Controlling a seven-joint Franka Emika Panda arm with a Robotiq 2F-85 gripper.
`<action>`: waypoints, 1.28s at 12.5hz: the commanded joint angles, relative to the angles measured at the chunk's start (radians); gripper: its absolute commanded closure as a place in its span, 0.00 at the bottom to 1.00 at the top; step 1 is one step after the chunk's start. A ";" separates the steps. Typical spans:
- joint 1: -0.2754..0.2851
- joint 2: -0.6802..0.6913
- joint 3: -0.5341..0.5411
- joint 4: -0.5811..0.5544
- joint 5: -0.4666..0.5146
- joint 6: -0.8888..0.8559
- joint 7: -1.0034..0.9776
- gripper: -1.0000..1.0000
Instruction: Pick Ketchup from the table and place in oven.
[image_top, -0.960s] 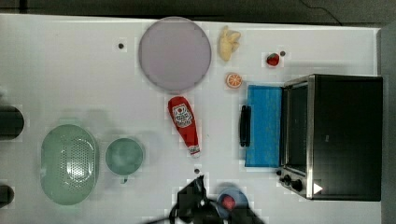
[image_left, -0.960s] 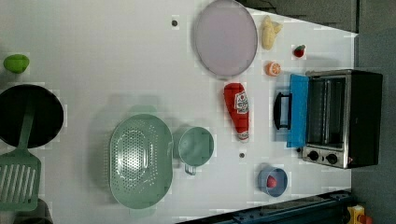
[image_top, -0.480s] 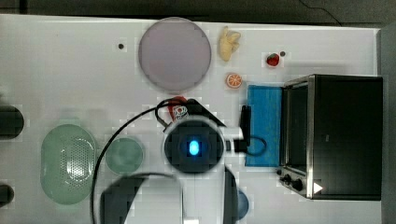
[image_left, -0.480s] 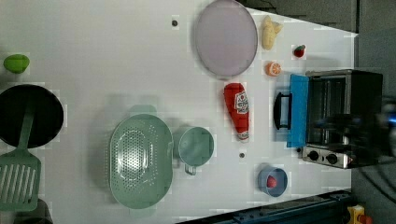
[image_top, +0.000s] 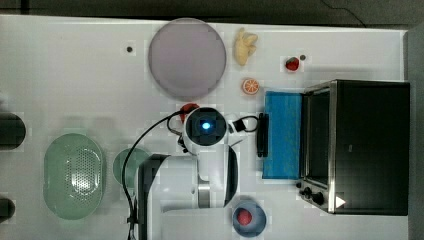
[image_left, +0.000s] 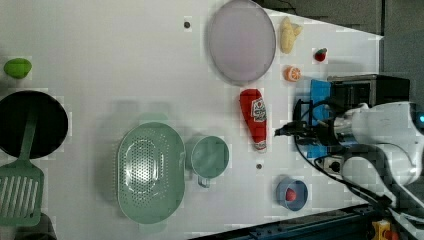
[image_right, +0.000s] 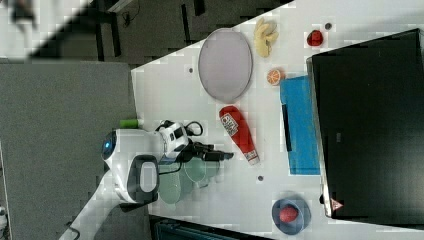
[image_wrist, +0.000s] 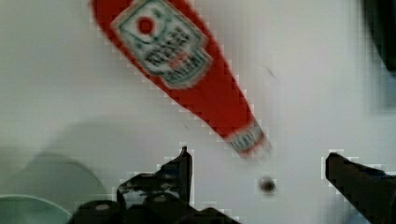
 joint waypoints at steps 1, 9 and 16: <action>0.019 0.045 0.027 0.021 -0.016 0.188 -0.341 0.00; 0.017 0.310 0.028 0.022 -0.016 0.439 -0.376 0.00; 0.016 0.319 0.029 0.017 -0.016 0.513 -0.376 0.40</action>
